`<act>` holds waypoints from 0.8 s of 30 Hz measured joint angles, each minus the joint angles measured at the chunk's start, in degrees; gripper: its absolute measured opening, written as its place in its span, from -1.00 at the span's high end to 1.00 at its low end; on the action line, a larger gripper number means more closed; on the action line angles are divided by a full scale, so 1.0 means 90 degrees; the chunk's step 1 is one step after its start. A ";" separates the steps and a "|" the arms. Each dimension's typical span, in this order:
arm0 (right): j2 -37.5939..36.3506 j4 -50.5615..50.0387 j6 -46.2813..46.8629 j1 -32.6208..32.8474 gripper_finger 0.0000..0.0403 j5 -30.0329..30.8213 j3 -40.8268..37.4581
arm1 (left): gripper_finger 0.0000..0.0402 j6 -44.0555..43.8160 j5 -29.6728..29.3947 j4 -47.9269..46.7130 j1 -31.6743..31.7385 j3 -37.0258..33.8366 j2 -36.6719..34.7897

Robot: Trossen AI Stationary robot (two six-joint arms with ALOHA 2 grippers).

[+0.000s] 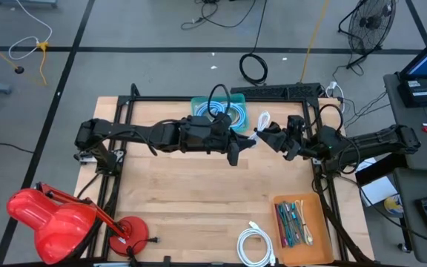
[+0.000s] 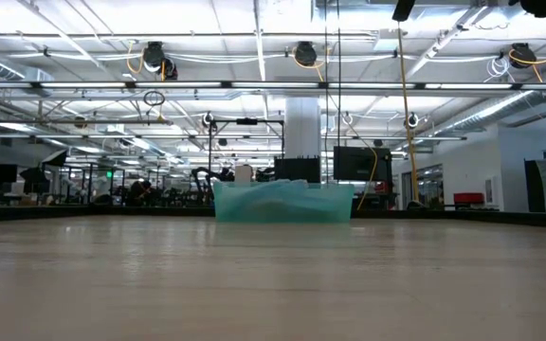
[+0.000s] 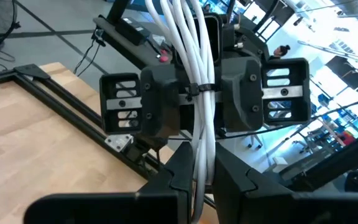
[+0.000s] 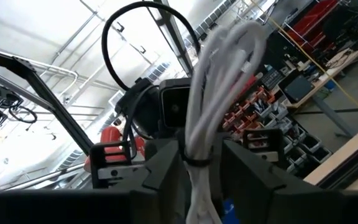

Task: Pick & Place USB Port
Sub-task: Put the white charger cable into the orange bin

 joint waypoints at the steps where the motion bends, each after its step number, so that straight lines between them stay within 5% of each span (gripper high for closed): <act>1: 0.0000 0.0003 -0.0005 0.0000 0.48 0.0000 0.0000 | 0.84 -0.0020 0.0025 -0.0012 -0.0001 0.0000 0.0000; 7: 0.0000 0.0001 -0.0124 -0.0005 0.86 0.0002 0.0000 | 0.84 -0.0020 0.0047 -0.0059 -0.0001 0.0000 0.0000; 12: 0.0000 0.0007 -0.0117 -0.0020 0.87 -0.0009 0.0000 | 0.80 0.0135 0.0258 -0.0058 0.0007 0.0000 0.0000; 15: 0.0000 -0.0020 0.0011 -0.0022 0.85 -0.0036 0.0000 | 0.54 0.0191 0.0797 -0.0117 0.0037 0.0004 -0.0002; 21: -0.0098 -0.0691 0.0545 -0.0033 0.87 -0.0107 -0.0002 | 0.06 -0.0250 0.2867 -0.1651 0.0153 0.0010 -0.0207; 24: -0.0209 -0.1425 0.1001 -0.0012 0.87 -0.0423 -0.0002 | -0.03 -0.0187 0.2991 -0.2521 0.0024 0.0007 -0.0270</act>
